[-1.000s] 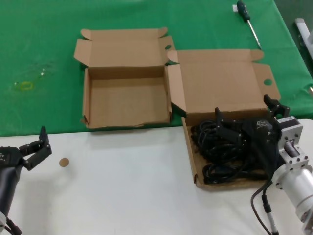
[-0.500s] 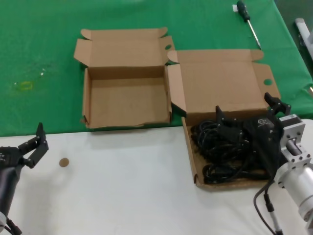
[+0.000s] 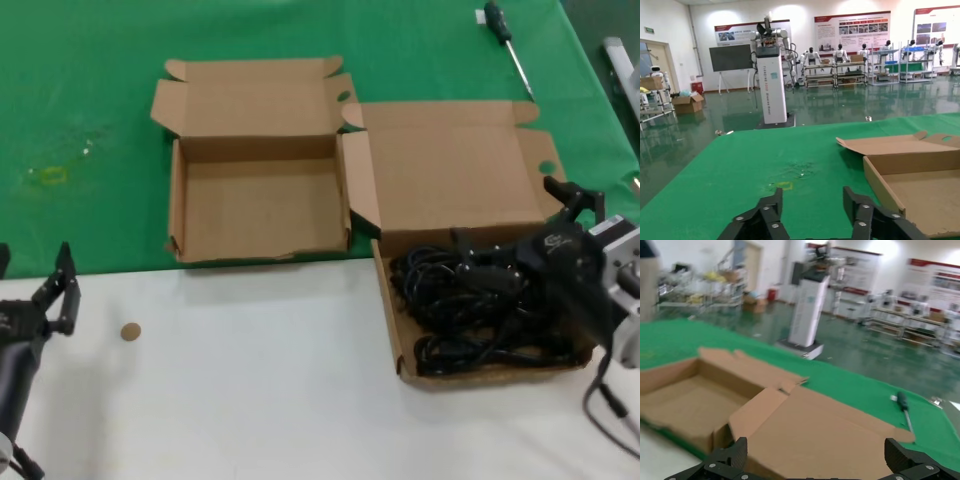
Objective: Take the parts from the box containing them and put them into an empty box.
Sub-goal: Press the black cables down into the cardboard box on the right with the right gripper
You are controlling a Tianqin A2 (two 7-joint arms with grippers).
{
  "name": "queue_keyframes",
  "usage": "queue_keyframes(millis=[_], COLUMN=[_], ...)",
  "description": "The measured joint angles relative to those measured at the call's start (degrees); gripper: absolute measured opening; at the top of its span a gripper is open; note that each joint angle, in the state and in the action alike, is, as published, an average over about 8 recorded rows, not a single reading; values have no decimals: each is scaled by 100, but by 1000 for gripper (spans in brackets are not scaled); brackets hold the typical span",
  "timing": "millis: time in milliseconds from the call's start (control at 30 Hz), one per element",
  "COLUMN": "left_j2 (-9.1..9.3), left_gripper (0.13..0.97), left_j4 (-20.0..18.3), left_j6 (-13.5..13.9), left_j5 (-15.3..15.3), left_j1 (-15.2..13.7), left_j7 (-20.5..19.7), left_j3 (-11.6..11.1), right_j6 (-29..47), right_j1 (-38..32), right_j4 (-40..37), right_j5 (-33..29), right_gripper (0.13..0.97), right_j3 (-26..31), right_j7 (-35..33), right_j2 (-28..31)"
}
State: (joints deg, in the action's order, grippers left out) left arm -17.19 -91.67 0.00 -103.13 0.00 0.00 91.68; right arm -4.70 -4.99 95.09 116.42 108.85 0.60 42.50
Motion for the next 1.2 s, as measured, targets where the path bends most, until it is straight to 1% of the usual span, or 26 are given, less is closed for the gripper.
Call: queue_keyframes(millis=[100, 233, 367, 400, 500, 667, 967, 1200], left_j2=[0, 0, 0, 0, 0, 0, 0, 0], left_gripper=[549, 447, 346, 346, 296, 215, 156, 154], left_j4=[0, 0, 0, 0, 0, 0, 0, 0], left_j6=[0, 0, 0, 0, 0, 0, 0, 0], left_j5=[0, 0, 0, 0, 0, 0, 0, 0], left_j1=[0, 0, 0, 0, 0, 0, 0, 0], left_j7=[0, 0, 0, 0, 0, 0, 0, 0], left_j3=[0, 0, 0, 0, 0, 0, 0, 0], right_j6=[273, 893, 1676, 1885, 2487, 3476, 5162, 5883], right_j1=[-175, -442, -708, -780, -1010, -1496, -2397, -2820], right_j4=[-27, -109, -211, -235, -310, -510, -1034, -1350], right_j5=[-11, -214, -485, -551, -745, -1108, -1794, -2242], right_gripper=[966, 966, 966, 966, 966, 966, 966, 966], right_j3=[211, 387, 409, 400, 377, 396, 540, 619], right_j7=[96, 220, 236, 221, 149, -94, -859, -1255], right_j2=[481, 1017, 1392, 1463, 1626, 1764, 1771, 1596])
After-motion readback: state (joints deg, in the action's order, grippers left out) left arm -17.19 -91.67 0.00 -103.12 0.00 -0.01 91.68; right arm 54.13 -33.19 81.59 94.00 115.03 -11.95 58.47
